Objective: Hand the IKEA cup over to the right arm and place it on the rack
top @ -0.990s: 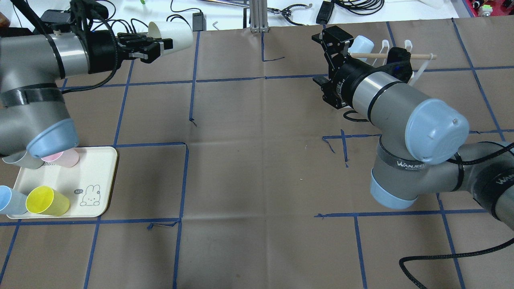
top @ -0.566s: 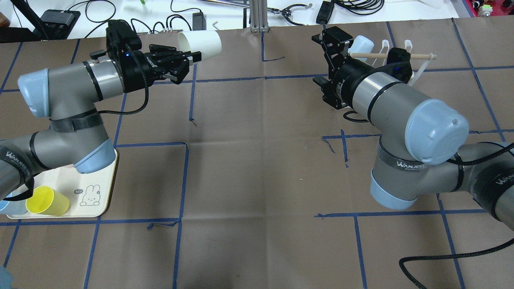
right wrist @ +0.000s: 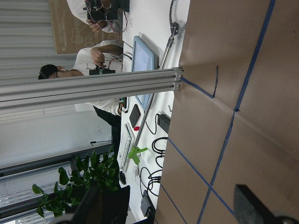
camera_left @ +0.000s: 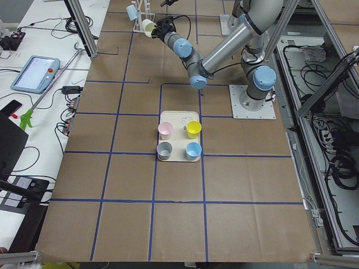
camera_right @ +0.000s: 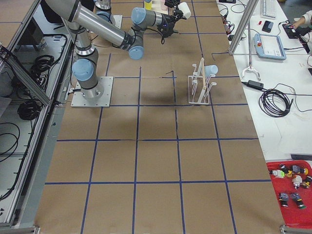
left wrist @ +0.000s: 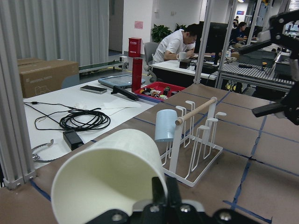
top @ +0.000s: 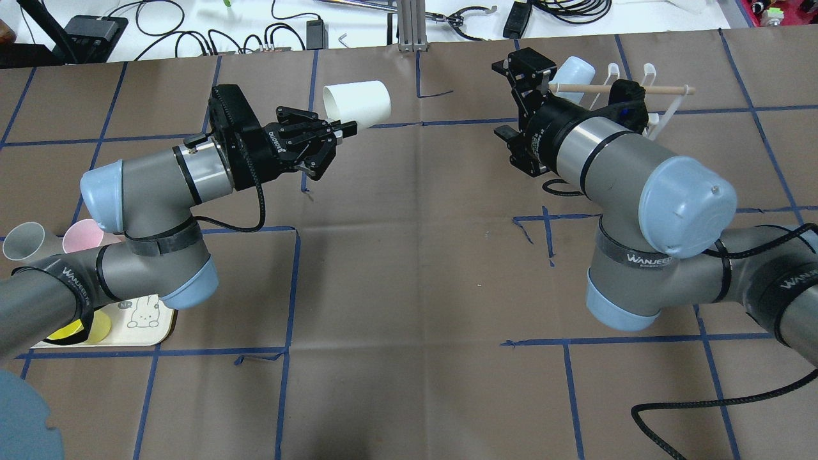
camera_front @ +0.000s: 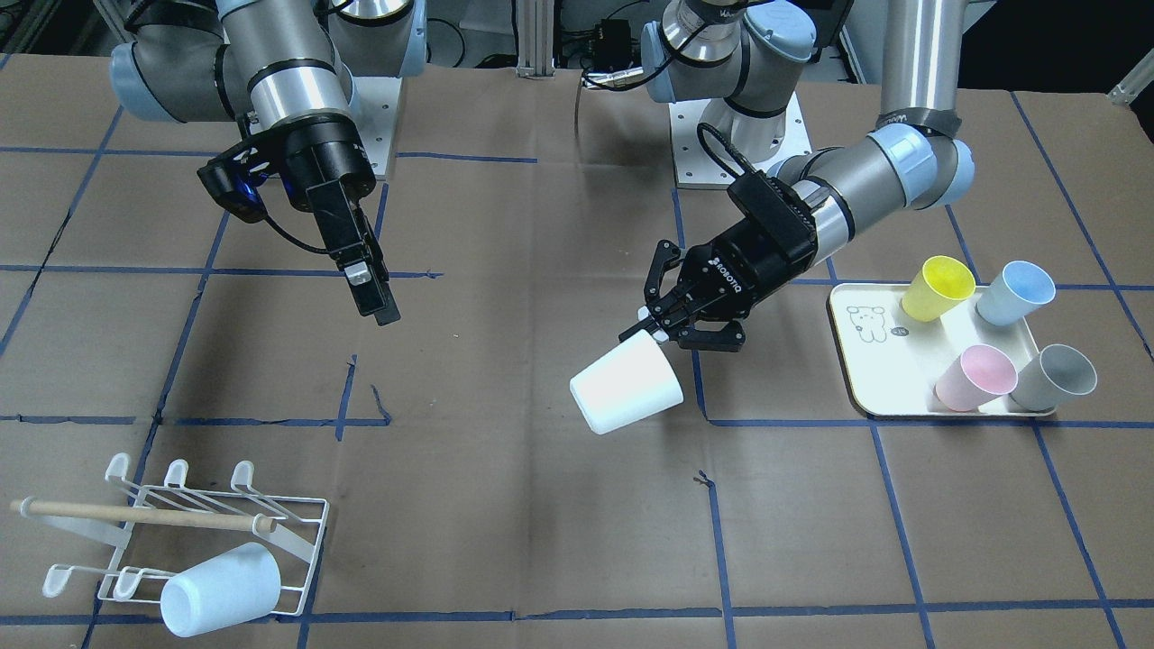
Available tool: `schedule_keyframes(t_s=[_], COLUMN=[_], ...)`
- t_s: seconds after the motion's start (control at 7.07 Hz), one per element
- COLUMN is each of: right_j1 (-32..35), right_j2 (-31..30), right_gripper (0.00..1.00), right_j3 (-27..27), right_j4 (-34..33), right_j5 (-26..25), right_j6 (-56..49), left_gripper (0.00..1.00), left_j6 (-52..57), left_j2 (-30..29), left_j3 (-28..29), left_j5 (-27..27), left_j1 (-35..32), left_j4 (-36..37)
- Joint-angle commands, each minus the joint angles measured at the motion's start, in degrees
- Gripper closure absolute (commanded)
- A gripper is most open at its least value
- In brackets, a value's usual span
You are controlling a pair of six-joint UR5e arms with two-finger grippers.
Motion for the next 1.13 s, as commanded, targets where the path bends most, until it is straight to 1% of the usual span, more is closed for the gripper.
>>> schedule_keyframes(t_s=[0.0, 0.14, 0.28, 0.57, 0.99], right_j1=[0.03, 0.29, 1.51, 3.98, 6.35], right_j2=[2.58, 3.64, 5.3, 7.51, 7.43], right_gripper=[0.0, 0.0, 0.0, 0.0, 0.01], right_j3=[-0.43, -1.47, -2.44, -3.85, -3.86], right_j4=[0.37, 0.37, 0.37, 0.28, 1.16], right_j5=[5.94, 8.21, 8.58, 7.98, 7.62], right_j6=[-0.1, -0.02, 0.33, 0.95, 5.69], left_gripper=[0.96, 0.96, 0.95, 0.95, 0.95], left_j6=[-4.85, -4.87, -4.87, -4.87, -4.87], left_j2=[-0.75, -0.74, -0.74, -0.83, -1.01], left_j3=[0.12, 0.13, 0.13, 0.04, 0.04], left_j5=[0.6, 0.62, 0.62, 0.62, 0.62], left_j1=[-2.76, -2.95, -2.95, -2.95, -2.95], left_j4=[3.98, 3.98, 3.98, 4.07, 4.77])
